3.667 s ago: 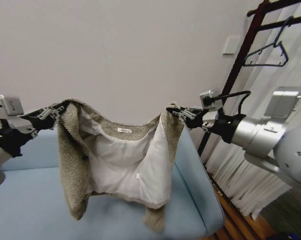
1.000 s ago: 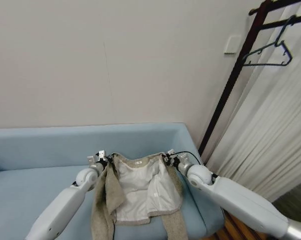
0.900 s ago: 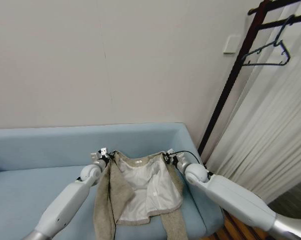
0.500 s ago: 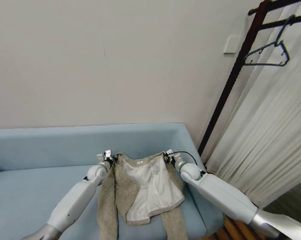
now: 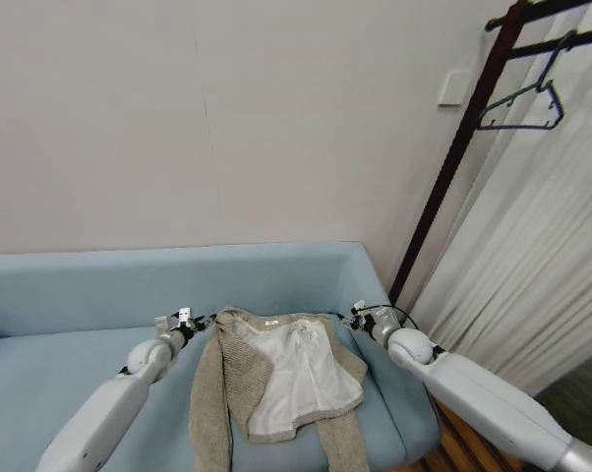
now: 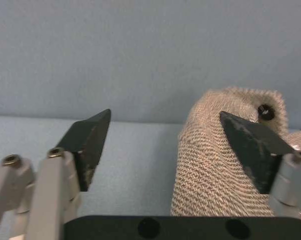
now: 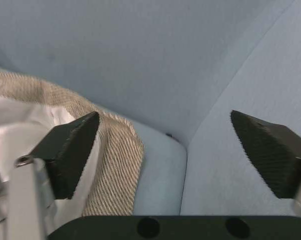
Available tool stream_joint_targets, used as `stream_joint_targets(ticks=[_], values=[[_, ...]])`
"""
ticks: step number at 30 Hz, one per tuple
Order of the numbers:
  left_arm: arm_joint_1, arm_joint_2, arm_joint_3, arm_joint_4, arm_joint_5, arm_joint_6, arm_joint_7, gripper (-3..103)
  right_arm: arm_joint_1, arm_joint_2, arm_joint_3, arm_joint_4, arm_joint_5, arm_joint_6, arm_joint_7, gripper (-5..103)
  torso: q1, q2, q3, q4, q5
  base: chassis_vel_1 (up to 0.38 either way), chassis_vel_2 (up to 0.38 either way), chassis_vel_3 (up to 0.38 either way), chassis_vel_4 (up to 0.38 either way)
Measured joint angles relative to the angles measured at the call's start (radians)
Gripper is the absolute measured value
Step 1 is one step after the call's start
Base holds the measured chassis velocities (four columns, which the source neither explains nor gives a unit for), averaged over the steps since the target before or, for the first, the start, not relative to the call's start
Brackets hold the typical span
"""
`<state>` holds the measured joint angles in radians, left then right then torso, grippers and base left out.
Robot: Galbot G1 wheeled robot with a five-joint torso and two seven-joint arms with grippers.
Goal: Pick up the clothes from the sofa and hang them on the clothes hanger.
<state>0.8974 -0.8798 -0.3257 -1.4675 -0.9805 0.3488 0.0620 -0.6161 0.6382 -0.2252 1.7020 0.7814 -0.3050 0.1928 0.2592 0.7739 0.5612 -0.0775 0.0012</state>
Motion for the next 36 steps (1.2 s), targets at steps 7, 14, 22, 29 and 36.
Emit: stream_joint_targets(ticks=[7, 14, 22, 29, 36], values=[[0.101, 0.02, -0.13, -0.055, 0.003, -0.044, 0.115, 98, -0.069, -0.018, 0.056, 0.159, 0.042, -0.002, 0.096, 100, 0.0, 0.0, 0.0, -0.0005, 0.0, 0.0, 0.0, 0.0, 0.0], [0.282, 0.008, -0.285, -0.238, 0.001, -0.044, 0.089, 100, -0.165, -0.021, 0.133, 0.333, 0.097, -0.025, 0.199, 100, 0.0, 0.0, 0.0, 0.0001, -0.0001, 0.0, 0.0, 0.0, 0.0], [0.468, -0.054, -0.349, -0.63, 0.0, 0.022, -0.212, 100, -0.336, -0.015, 0.303, 0.463, 0.128, -0.046, 0.217, 100, 0.0, 0.0, 0.0, -0.0009, 0.0003, 0.0, 0.0, 0.0, 0.0], [0.543, -0.116, -0.273, -0.809, 0.11, 0.132, -0.419, 100, -0.466, 0.025, 0.399, 0.554, 0.104, -0.049, 0.216, 100, 0.0, 0.0, 0.0, -0.0003, 0.0005, 0.0, 0.0, 0.0, 0.0], [0.546, -0.113, -0.111, -0.759, 0.205, 0.134, -0.426, 100, -0.543, 0.063, 0.416, 0.593, 0.056, -0.048, 0.208, 100, 0.0, 0.0, 0.0, -0.0003, 0.0002, 0.0, 0.0, 0.0, 0.0]])
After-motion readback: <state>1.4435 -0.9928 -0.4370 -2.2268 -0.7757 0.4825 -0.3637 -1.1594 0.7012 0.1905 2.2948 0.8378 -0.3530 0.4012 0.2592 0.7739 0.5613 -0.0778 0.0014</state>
